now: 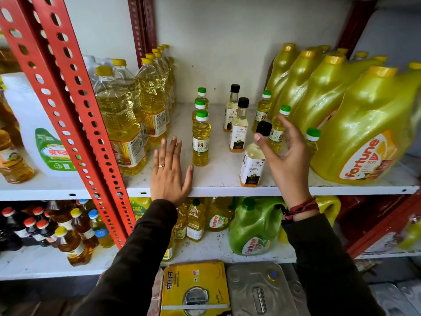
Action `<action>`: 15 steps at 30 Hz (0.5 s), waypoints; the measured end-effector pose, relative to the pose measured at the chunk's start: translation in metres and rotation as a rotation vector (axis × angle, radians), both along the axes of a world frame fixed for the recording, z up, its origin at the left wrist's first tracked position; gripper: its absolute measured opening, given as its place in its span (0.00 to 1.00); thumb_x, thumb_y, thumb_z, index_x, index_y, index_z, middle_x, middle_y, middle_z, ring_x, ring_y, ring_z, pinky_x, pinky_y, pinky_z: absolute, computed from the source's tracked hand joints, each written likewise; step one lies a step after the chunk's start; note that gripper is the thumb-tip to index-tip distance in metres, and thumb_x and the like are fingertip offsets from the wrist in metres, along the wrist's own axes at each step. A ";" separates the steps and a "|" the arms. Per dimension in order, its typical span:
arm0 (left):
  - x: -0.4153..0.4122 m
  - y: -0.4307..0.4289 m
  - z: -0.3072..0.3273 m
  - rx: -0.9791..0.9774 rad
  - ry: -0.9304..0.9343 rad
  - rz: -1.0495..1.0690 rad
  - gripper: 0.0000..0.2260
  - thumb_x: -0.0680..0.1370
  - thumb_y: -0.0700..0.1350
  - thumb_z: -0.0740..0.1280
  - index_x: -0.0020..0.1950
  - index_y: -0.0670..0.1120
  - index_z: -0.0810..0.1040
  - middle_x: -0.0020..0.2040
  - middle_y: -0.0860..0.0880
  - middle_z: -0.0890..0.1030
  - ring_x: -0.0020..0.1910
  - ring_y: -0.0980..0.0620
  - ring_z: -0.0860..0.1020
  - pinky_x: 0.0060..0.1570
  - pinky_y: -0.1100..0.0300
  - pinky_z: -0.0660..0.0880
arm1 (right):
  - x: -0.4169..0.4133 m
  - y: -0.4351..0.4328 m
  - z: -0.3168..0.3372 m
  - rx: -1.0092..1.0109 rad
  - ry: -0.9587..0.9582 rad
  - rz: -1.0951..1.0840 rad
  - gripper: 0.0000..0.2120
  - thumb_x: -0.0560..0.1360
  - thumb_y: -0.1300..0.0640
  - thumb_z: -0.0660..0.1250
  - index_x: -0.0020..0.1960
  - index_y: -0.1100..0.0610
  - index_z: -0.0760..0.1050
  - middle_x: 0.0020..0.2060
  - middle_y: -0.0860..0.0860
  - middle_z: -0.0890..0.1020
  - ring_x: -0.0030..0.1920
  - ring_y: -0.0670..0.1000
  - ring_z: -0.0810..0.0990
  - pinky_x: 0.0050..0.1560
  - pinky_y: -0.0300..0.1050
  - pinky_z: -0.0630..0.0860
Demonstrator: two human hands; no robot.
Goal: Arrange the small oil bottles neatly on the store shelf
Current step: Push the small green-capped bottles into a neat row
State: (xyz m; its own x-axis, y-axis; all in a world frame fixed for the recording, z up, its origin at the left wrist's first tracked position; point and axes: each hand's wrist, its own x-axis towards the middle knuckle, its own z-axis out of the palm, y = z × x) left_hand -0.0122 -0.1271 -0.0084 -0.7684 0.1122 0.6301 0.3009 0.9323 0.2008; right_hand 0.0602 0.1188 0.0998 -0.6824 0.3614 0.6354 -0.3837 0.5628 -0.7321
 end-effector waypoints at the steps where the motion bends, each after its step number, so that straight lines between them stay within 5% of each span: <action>1: 0.000 -0.001 0.001 0.006 -0.003 -0.011 0.34 0.83 0.59 0.48 0.84 0.42 0.52 0.85 0.45 0.50 0.84 0.46 0.42 0.81 0.53 0.36 | 0.002 -0.005 0.005 0.030 0.083 -0.030 0.30 0.75 0.45 0.74 0.73 0.53 0.72 0.70 0.49 0.77 0.72 0.44 0.73 0.72 0.37 0.69; 4: 0.000 -0.006 0.003 0.021 0.002 -0.061 0.33 0.83 0.59 0.50 0.84 0.42 0.52 0.85 0.45 0.50 0.84 0.48 0.42 0.81 0.55 0.34 | 0.004 -0.024 0.021 0.014 0.159 0.064 0.27 0.75 0.45 0.73 0.72 0.51 0.73 0.69 0.44 0.77 0.71 0.41 0.73 0.70 0.35 0.70; 8: 0.000 -0.026 0.004 0.007 0.034 -0.047 0.32 0.84 0.57 0.51 0.84 0.42 0.53 0.85 0.45 0.52 0.84 0.48 0.43 0.81 0.55 0.35 | -0.011 -0.061 0.026 0.001 -0.023 0.305 0.28 0.76 0.46 0.72 0.73 0.50 0.72 0.71 0.45 0.76 0.72 0.43 0.73 0.71 0.39 0.72; 12: -0.002 -0.044 0.003 -0.036 0.006 -0.027 0.33 0.84 0.58 0.49 0.84 0.42 0.53 0.85 0.44 0.52 0.84 0.47 0.43 0.81 0.54 0.34 | -0.050 -0.092 0.019 0.049 -0.213 0.311 0.28 0.77 0.53 0.71 0.75 0.53 0.69 0.73 0.51 0.74 0.74 0.50 0.71 0.75 0.49 0.69; 15: -0.002 -0.044 0.000 -0.065 0.008 -0.031 0.32 0.83 0.58 0.48 0.84 0.42 0.54 0.85 0.44 0.53 0.84 0.46 0.45 0.82 0.51 0.38 | -0.077 -0.100 0.013 0.050 -0.338 0.300 0.27 0.77 0.58 0.72 0.74 0.56 0.70 0.71 0.53 0.76 0.73 0.53 0.73 0.73 0.47 0.68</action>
State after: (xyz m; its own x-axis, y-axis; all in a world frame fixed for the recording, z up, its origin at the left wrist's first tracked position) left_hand -0.0144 -0.1709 -0.0082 -0.7592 0.1768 0.6264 0.3311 0.9335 0.1378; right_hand -0.0164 0.0191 0.1126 -0.9243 0.0909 0.3706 -0.2792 0.5008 -0.8193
